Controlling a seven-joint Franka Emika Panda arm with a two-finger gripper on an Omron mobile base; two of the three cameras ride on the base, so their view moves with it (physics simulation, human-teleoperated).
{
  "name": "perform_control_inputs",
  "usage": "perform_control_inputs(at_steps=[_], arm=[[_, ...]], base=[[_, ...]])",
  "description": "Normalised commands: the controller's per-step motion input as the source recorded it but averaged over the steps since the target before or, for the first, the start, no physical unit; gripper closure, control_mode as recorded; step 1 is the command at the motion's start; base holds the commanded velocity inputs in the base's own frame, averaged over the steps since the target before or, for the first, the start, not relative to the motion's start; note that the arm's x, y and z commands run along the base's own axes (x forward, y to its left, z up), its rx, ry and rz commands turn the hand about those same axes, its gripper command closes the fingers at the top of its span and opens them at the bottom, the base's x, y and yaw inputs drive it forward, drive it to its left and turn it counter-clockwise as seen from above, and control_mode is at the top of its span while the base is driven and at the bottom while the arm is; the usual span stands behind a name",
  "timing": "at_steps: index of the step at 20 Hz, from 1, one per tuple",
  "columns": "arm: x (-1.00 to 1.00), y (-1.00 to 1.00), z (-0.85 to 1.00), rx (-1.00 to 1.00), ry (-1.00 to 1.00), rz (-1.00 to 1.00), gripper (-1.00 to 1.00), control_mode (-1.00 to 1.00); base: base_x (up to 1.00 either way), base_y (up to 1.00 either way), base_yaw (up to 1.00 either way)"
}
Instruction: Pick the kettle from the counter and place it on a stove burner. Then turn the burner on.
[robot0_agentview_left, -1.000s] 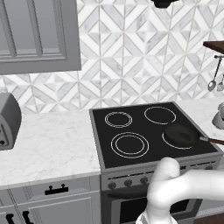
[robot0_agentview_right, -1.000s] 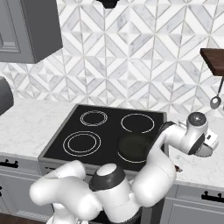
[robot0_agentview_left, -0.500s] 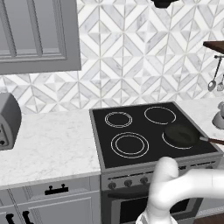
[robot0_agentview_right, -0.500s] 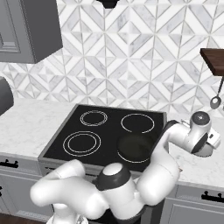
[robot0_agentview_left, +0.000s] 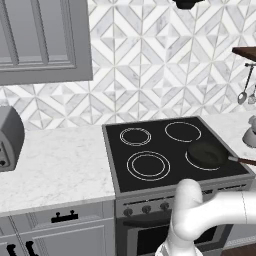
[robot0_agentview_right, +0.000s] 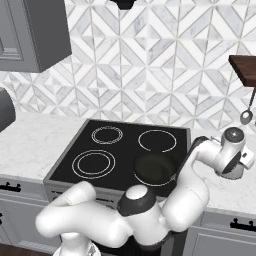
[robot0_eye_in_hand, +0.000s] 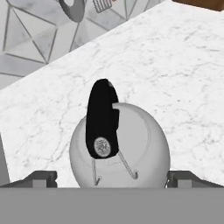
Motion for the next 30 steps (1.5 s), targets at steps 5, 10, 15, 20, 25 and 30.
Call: perform_control_inputs(at_steps=[5, 10, 15, 20, 25, 30], arm=[[0.08, -0.13, -0.1, 0.02, 0.0, 0.0, -1.0, -1.0], [0.07, -0.13, -0.04, 0.01, 0.0, 0.0, -1.0, -1.0], [0.17, 0.0, -0.11, 0.0, 0.0, 0.03, 1.0, -1.0], [0.18, 0.0, -0.13, 0.0, 0.0, 0.06, 1.0, -1.0], [0.06, 0.0, -0.03, 0.0, 0.0, 0.05, 1.0, -1.0], [-0.27, 0.03, 0.08, 0.0, -0.06, 0.03, 1.0, -1.0]], base=[[0.0, 0.0, 0.0], [0.0, 0.0, 0.0], [0.0, 0.0, 0.0], [0.0, 0.0, 0.0], [0.0, 0.0, 0.0], [0.0, 0.0, 0.0]])
